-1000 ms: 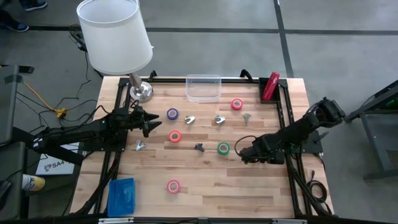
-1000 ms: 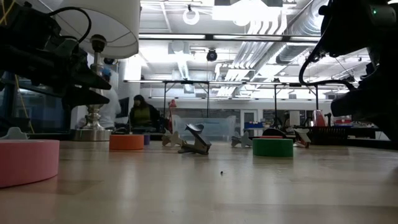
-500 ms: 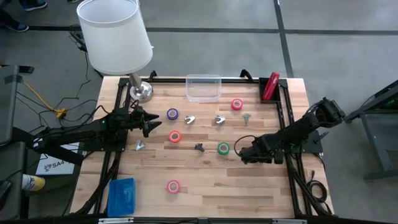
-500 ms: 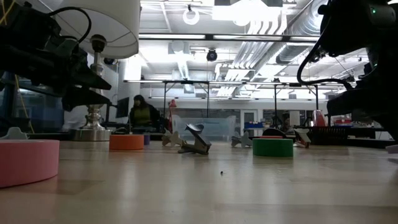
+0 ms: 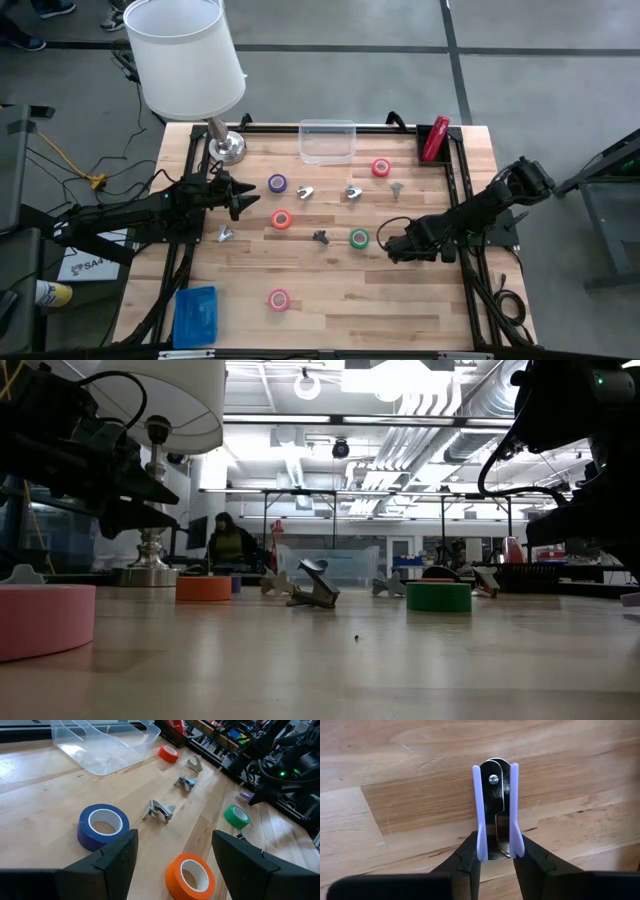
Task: Pick and place Stapler, Stapler remover, tape
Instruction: Put the purple staple remover into the blue bin
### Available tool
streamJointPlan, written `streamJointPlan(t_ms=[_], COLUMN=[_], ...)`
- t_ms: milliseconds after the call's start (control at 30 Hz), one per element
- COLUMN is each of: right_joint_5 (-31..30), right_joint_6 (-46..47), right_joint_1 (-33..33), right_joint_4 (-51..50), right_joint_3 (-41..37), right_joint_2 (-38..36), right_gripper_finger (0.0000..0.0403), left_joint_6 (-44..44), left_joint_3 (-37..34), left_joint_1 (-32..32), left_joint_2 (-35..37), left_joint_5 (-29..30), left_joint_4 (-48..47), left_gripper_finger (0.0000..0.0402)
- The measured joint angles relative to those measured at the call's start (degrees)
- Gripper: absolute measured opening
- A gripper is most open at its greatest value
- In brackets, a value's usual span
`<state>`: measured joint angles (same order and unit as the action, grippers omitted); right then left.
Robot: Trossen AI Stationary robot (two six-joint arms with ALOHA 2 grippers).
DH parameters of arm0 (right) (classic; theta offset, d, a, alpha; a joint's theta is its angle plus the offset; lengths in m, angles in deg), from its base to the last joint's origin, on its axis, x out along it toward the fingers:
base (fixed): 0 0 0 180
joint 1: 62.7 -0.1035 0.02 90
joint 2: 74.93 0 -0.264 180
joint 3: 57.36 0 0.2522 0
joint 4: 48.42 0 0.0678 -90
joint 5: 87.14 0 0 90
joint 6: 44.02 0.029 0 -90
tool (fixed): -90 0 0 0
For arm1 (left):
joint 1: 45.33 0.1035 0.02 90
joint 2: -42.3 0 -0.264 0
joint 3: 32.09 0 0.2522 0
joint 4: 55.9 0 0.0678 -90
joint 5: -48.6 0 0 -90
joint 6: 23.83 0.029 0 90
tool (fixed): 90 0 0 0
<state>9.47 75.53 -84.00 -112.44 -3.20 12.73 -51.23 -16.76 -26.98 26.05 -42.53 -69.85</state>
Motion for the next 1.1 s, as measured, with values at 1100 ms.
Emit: streamJointPlan(t_ms=[1100], right_joint_5=[-1.82], right_joint_6=[-25.33], right_joint_1=[0.02], right_joint_4=[3.0], right_joint_3=[9.02], right_joint_2=[-1.03], right_gripper_finger=[0.0081], left_joint_6=[-1.1], left_joint_3=[-0.02], left_joint_1=[0.02], left_joint_2=[-0.02], left_joint_5=[-15.95], left_joint_4=[4.01], left_gripper_finger=[0.025])
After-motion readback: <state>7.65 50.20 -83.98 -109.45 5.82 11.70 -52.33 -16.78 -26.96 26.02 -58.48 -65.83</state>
